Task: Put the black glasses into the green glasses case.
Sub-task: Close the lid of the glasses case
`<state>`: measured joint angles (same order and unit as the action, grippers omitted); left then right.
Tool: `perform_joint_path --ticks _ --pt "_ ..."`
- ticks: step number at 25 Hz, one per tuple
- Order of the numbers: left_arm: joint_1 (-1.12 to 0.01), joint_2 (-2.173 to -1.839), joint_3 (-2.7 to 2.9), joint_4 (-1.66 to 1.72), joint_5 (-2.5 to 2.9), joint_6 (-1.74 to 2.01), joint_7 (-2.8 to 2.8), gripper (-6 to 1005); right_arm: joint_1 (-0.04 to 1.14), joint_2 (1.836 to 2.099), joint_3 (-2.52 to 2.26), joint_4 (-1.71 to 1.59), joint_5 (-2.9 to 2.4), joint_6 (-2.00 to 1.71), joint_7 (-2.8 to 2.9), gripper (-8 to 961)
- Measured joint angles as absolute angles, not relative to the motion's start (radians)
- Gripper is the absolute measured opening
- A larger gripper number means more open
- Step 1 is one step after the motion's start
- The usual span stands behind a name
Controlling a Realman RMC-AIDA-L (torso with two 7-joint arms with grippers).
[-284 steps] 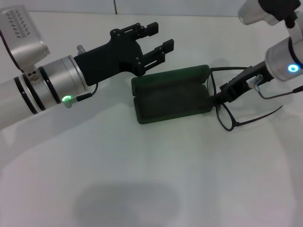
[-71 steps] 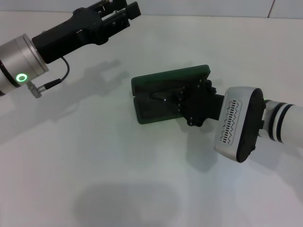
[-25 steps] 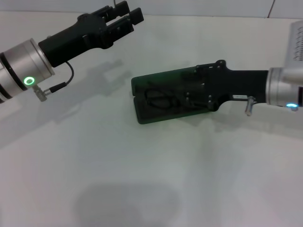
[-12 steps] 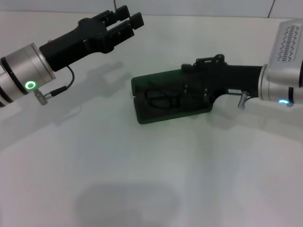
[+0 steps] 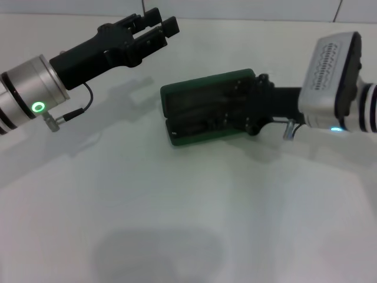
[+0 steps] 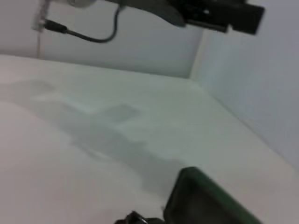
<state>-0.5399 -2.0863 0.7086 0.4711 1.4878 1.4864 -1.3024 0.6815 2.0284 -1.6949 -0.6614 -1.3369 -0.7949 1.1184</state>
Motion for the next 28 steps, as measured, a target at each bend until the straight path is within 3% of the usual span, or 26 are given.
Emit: perform_joint_path --ticks 5,17,28 --pt "-0.537 -2.086 0.709 0.471 1.488 1.487 -1.302 567 0.675 2.028 -1.709 -0.682 -1.335 -0.800 1.121 426" --pt "-0.535 -2.079 0.707 0.465 1.488 1.486 -1.302 567 0.517 2.020 -1.653 -0.886 -1.334 -0.857 1.133 427" --pt "-0.610 -2.077 0.709 0.467 1.675 1.299 -1.364 567 0.500 2.014 -1.098 -0.704 -1.333 -1.270 1.208 433"
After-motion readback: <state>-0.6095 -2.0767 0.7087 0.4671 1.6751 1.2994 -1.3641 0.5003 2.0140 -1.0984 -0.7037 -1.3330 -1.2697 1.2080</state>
